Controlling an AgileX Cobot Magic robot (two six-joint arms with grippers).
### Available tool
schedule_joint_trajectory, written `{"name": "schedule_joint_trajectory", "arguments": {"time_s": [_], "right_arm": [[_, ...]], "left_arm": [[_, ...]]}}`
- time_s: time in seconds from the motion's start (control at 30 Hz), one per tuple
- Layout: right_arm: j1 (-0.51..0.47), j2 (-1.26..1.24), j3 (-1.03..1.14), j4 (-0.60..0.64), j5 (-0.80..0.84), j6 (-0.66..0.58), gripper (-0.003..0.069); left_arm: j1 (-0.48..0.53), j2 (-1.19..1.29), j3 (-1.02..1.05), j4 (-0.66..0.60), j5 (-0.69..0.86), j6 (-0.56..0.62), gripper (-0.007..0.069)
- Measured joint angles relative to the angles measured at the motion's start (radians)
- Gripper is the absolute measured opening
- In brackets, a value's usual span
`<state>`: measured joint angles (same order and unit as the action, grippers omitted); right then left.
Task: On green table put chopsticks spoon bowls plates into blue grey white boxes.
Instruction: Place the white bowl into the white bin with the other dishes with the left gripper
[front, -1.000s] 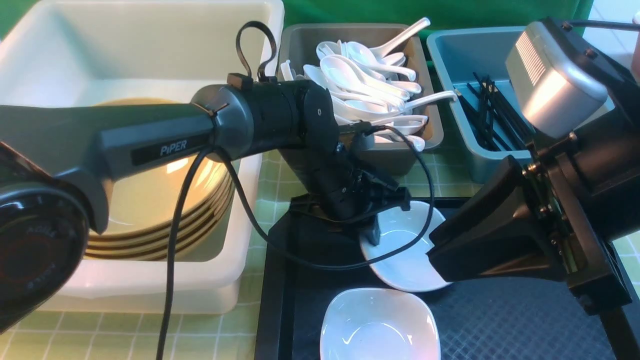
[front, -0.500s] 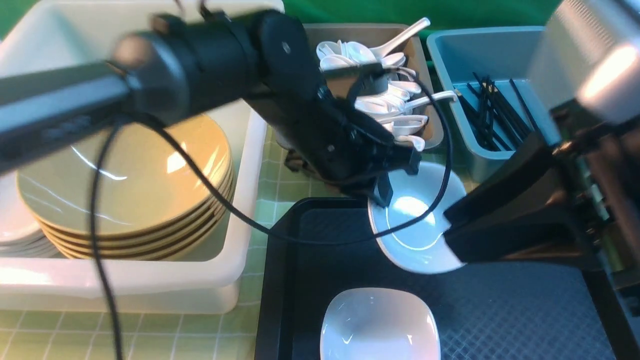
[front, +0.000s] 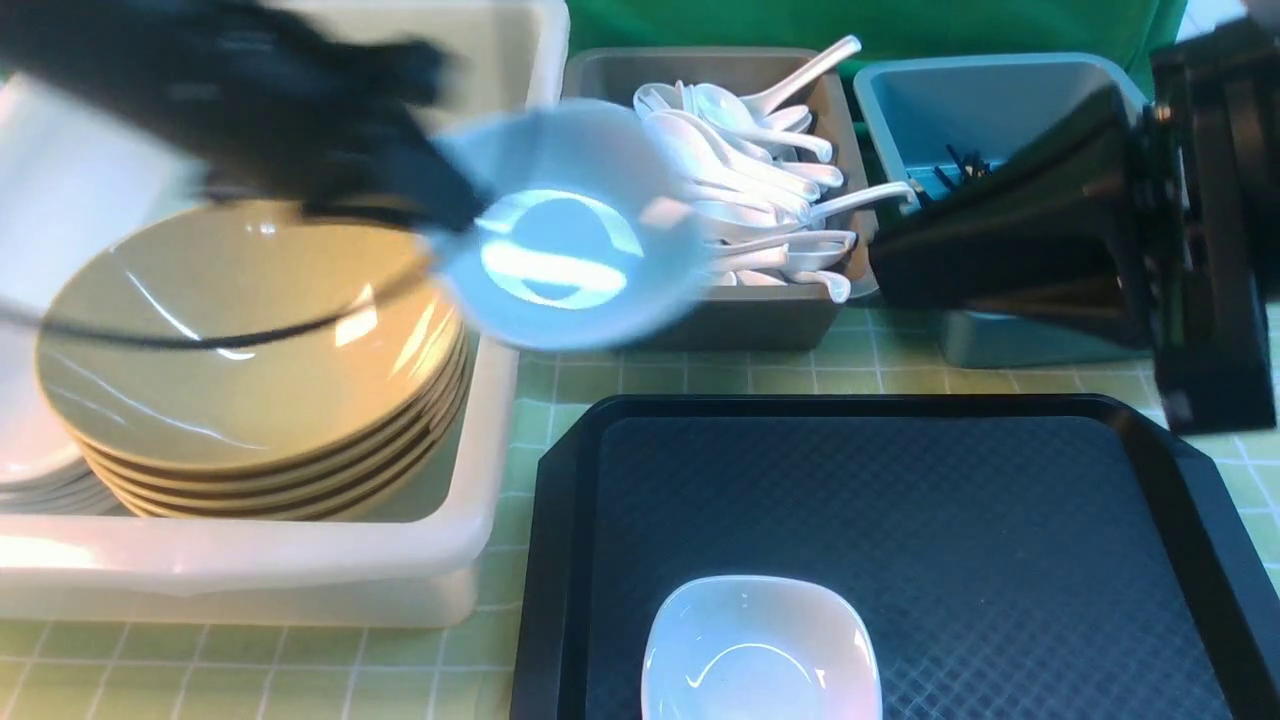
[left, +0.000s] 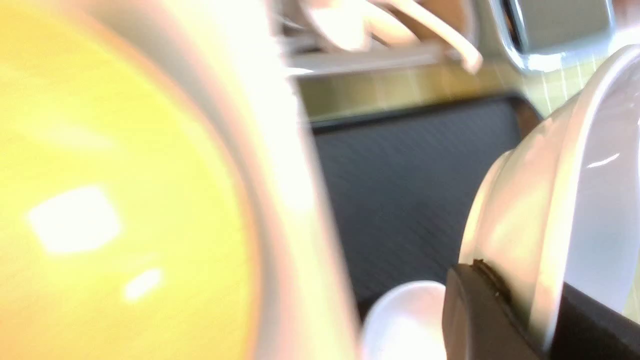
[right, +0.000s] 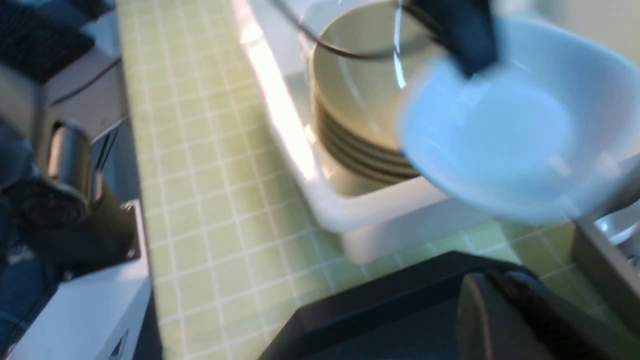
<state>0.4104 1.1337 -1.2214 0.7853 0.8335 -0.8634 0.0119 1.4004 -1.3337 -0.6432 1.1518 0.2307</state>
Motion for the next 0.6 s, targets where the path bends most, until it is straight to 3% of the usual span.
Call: {"name": "schedule_joint_trajectory", "arguments": {"time_s": [0.03,0.2,0.3,0.47,0.6], "right_arm": [[0.000,0.003,-0.001,0.000,0.000,0.000,0.0021],[0.020,0.055,-0.058,0.003,0.022,0.000,0.0021],[0.060,0.081,-0.072,0.006,0.021,0.000,0.0021],[0.110,0.120,-0.074,0.006,0.037,0.000,0.0021],[0.112,0.125,-0.075,0.003,0.040,0.000,0.0022]], "left_arm": [[0.000,-0.008,0.000,-0.002,0.000,0.002,0.0015],[0.448,-0.153,0.164,-0.061,-0.010,0.030,0.0015],[0.630,-0.157,0.184,-0.105,-0.050,0.038,0.0015],[0.838,-0.116,0.184,-0.097,-0.118,0.009,0.0015],[0.864,-0.056,0.184,-0.007,-0.145,-0.041,0.0015]]}}
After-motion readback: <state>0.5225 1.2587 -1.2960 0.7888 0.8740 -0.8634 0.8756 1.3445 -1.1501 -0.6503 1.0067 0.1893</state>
